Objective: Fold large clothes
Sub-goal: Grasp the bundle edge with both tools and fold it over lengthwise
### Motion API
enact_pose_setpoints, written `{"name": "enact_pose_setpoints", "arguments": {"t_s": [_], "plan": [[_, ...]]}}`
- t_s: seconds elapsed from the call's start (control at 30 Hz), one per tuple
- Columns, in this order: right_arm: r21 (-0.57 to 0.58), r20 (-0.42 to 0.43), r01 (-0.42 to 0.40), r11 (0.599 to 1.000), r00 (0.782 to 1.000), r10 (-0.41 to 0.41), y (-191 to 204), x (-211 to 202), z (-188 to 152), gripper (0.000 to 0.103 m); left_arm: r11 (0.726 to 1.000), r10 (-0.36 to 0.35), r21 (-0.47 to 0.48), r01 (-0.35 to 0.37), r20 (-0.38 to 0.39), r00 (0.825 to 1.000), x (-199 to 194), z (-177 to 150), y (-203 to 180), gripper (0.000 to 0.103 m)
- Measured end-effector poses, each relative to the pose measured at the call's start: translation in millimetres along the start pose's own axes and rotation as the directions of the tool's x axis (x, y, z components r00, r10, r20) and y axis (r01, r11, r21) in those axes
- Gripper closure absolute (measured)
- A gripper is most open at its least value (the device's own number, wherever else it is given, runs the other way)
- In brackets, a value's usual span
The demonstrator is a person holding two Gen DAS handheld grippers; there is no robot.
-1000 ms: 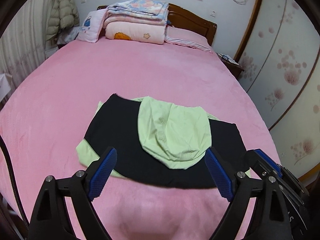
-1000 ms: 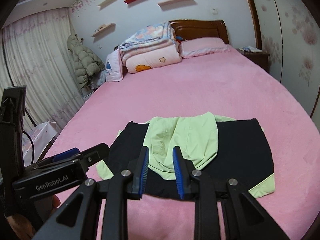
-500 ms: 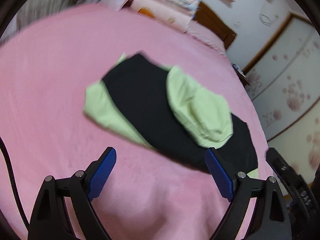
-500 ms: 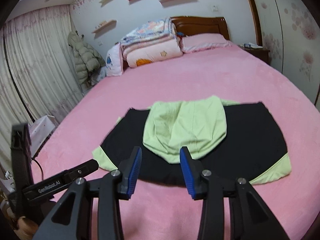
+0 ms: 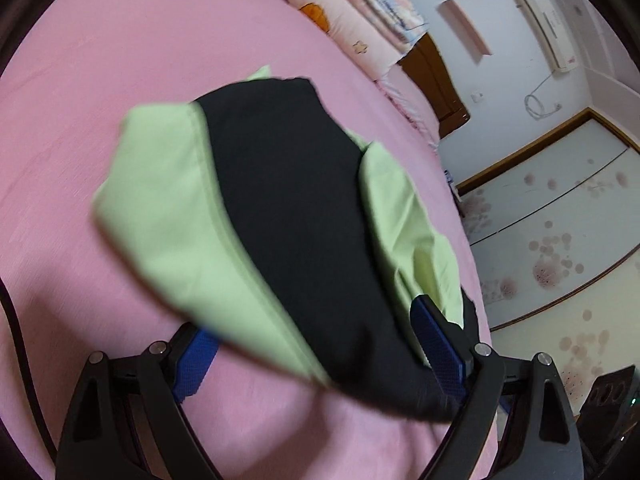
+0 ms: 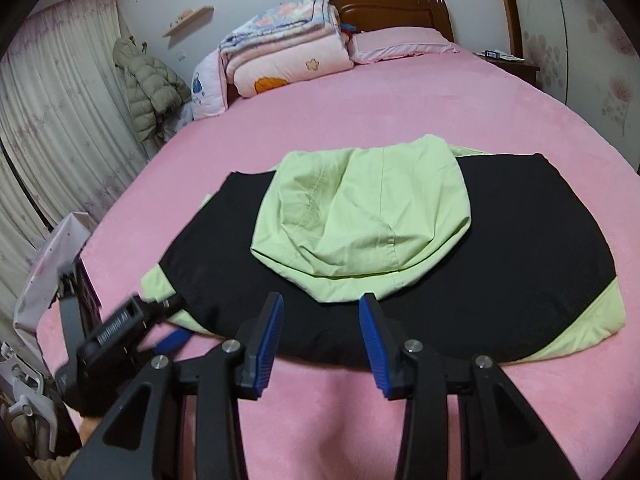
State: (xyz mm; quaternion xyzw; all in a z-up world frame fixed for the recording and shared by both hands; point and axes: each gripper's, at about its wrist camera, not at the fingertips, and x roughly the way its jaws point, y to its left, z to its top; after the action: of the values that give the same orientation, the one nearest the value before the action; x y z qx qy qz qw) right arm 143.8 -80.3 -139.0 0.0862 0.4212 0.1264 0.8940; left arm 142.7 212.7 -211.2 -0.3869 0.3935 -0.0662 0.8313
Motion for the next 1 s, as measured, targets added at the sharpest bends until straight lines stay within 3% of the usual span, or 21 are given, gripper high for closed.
{"name": "enact_pose_setpoints", "arguments": {"t_s": [0.2,0.3,0.33,0.37,0.47,0.53,0.57,0.67,0.83,1.0], "plan": [[-0.034,0.018,0.035,0.999,0.999,-0.034,-1,22,19,0.063,0.999,-0.019,-0.047,0.020,0.024,1.000,27,25,1,0.019],[-0.043,0.018,0.059,0.997,0.998,-0.059,-1,36,34,0.063,0.996,-0.005,-0.091,0.007,0.024,1.000,37,39,6,0.048],[-0.048,0.020,0.079,0.996,0.997,-0.078,0,42,42,0.064,0.994,0.017,-0.113,-0.016,0.014,1.000,40,41,8,0.070],[-0.055,0.026,0.096,0.994,0.995,-0.095,1,46,48,0.064,0.992,0.033,-0.125,-0.033,-0.001,0.999,45,44,9,0.081],[-0.099,0.032,0.152,0.983,0.988,-0.149,4,71,66,0.070,0.995,0.059,-0.077,-0.059,0.010,0.998,47,47,-2,0.091],[-0.102,0.004,0.150,0.983,0.989,-0.150,3,89,70,0.084,0.994,0.106,0.027,-0.107,0.044,0.993,40,46,-17,0.094],[-0.098,-0.016,0.144,0.985,0.989,-0.146,1,99,69,0.085,0.988,0.124,0.082,-0.130,0.068,0.990,36,44,-27,0.095],[-0.074,-0.150,0.129,0.989,0.979,-0.139,-8,139,50,0.099,0.964,0.128,0.217,-0.156,0.136,0.982,26,41,-59,0.097],[-0.008,-0.115,0.084,0.996,0.990,-0.084,-21,137,34,0.099,0.917,0.079,0.373,-0.141,0.177,0.981,20,31,-113,0.097],[0.112,-0.098,-0.016,0.994,0.995,0.027,-42,128,33,0.100,0.896,0.005,0.438,-0.076,0.160,0.987,13,24,-156,0.097]]}}
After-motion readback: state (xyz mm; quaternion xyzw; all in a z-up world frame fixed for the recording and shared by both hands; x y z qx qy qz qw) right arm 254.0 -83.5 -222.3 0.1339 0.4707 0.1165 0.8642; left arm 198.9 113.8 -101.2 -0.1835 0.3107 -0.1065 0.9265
